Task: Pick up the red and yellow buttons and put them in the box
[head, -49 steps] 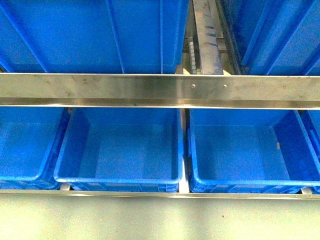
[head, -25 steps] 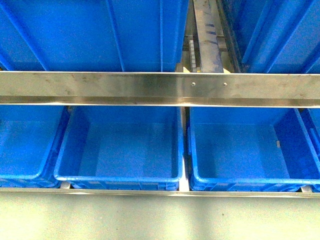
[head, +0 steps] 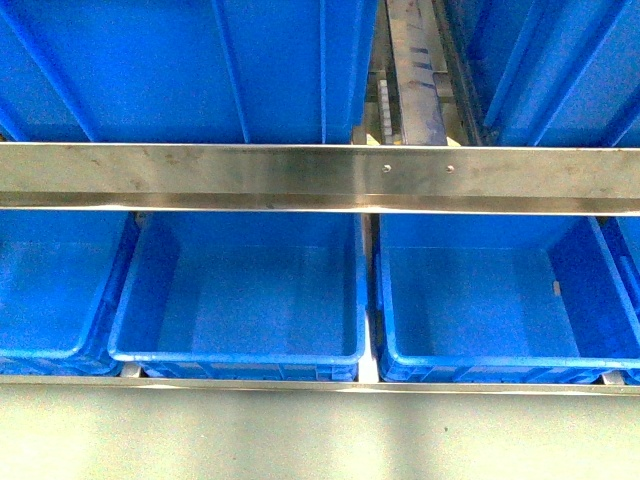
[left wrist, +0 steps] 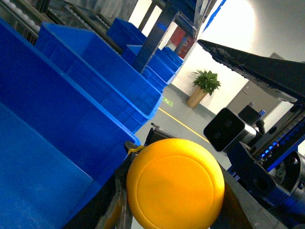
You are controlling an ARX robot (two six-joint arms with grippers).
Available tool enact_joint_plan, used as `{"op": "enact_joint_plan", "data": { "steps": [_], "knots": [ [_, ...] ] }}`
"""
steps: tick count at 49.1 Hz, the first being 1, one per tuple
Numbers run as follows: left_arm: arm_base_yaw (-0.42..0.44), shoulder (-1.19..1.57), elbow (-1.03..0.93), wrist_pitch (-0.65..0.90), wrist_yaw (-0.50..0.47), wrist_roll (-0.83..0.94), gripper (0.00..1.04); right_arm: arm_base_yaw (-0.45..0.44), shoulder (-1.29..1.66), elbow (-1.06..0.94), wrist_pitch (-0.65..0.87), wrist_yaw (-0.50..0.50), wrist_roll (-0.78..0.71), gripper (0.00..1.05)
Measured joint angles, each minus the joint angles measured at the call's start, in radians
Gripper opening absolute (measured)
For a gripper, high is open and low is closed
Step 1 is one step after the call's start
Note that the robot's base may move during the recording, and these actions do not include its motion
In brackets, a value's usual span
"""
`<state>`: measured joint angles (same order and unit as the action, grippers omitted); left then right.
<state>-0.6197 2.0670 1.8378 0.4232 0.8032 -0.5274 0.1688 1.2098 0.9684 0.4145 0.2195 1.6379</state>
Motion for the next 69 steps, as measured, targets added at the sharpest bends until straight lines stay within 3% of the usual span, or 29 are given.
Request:
{"op": "enact_joint_plan", "data": {
  "steps": [10, 17, 24, 44, 50, 60, 69],
  "knots": [
    [-0.026, 0.003, 0.000, -0.008, -0.002, 0.011, 0.33, -0.027, -0.028, -0.019, -0.020, -0.003, 0.002, 0.79],
    [-0.049, 0.008, 0.000, -0.019, -0.002, 0.026, 0.33, -0.049, -0.043, -0.033, -0.042, -0.006, 0.001, 0.47],
    [-0.062, 0.009, 0.000, -0.046, -0.005, 0.053, 0.33, -0.063, -0.047, -0.039, -0.050, -0.012, 0.001, 0.28],
    [-0.078, 0.007, 0.000, -0.088, -0.027, 0.097, 0.33, -0.095, -0.072, -0.063, -0.065, -0.038, -0.003, 0.25],
    [-0.085, 0.006, -0.008, -0.051, -0.063, 0.083, 0.52, -0.099, -0.084, -0.064, -0.065, -0.064, -0.003, 0.25],
    [-0.062, -0.062, -0.068, 0.025, -0.110, 0.024, 0.98, -0.111, -0.092, -0.082, -0.061, -0.073, -0.011, 0.25],
    [-0.006, -0.184, -0.161, 0.076, -0.157, -0.006, 0.97, -0.110, -0.076, -0.101, -0.047, -0.062, -0.036, 0.25]
  ]
}}
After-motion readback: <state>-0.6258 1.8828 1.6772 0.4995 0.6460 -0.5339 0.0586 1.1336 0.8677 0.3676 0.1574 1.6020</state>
